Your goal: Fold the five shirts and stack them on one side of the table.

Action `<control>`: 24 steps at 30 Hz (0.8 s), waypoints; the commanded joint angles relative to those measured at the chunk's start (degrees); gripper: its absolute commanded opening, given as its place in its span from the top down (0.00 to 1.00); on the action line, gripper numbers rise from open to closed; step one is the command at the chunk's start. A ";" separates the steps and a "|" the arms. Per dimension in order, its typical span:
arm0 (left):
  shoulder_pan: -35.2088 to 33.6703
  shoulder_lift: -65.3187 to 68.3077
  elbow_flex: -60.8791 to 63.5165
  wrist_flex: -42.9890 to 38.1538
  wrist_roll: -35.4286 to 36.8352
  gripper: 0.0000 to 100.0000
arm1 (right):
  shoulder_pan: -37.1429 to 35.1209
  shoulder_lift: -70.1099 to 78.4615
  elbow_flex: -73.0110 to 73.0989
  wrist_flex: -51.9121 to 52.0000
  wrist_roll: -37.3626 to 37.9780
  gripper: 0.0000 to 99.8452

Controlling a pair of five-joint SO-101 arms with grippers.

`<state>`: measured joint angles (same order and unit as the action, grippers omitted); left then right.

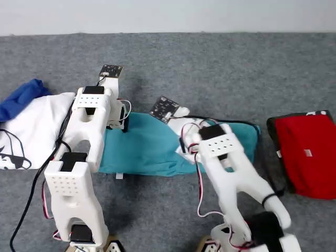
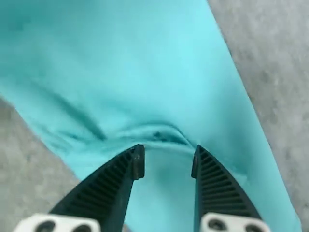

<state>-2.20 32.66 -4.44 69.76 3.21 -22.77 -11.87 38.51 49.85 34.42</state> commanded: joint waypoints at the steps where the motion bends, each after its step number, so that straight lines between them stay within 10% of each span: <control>1: 0.18 0.26 -1.01 -0.26 0.26 0.84 | -2.24 2.86 -0.88 -6.02 -1.93 0.83; 13: 0.18 0.26 -1.01 -0.26 0.26 0.84 | -2.95 15.87 -1.76 -12.44 -1.93 0.83; 24: 0.18 0.26 -1.01 -0.26 0.26 0.84 | 5.67 -4.18 -14.51 9.45 -2.29 0.83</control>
<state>-2.20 32.66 -4.44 69.76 3.21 -22.24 -11.25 26.99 56.09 32.75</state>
